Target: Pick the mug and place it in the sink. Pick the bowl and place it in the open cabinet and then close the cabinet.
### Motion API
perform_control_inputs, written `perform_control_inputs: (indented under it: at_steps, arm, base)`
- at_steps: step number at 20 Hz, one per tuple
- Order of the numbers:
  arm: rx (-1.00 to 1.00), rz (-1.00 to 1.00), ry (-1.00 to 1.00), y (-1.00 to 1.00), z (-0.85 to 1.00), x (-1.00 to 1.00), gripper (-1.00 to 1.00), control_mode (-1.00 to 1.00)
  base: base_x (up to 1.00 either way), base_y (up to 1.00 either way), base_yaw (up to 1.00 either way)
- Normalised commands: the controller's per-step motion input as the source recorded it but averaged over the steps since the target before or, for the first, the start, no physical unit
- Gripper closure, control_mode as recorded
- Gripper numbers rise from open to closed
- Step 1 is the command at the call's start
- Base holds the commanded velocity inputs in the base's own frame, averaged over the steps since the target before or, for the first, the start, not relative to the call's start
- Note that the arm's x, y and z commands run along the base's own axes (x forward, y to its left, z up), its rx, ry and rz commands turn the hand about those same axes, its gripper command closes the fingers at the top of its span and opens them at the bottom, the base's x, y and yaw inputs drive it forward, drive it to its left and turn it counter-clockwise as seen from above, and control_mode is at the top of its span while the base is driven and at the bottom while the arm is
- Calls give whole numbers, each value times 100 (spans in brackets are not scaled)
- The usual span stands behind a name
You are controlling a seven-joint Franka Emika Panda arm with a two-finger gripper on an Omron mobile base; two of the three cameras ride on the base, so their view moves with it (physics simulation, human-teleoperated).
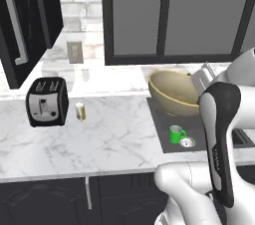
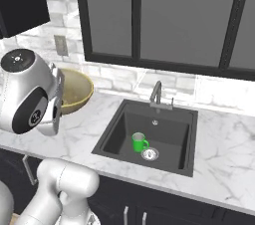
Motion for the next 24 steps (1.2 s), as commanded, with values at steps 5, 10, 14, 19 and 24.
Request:
perform_control_inputs:
  at_steps: [5,10,14,19,24]
  arm:
    - [0,-5,0,0,0,-27,100,100]
    - [0,0,0,0,0,0,100,100]
    - [0,0,0,0,0,0,100,100]
    - [0,0,0,0,0,0,100,100]
    - [0,0,0,0,0,0,100,100]
  base:
    - [-11,0,-1]
    - [-73,3,-6]
    - [-93,10,-7]
    - [-96,34,-7]
    - [-62,80,-4]
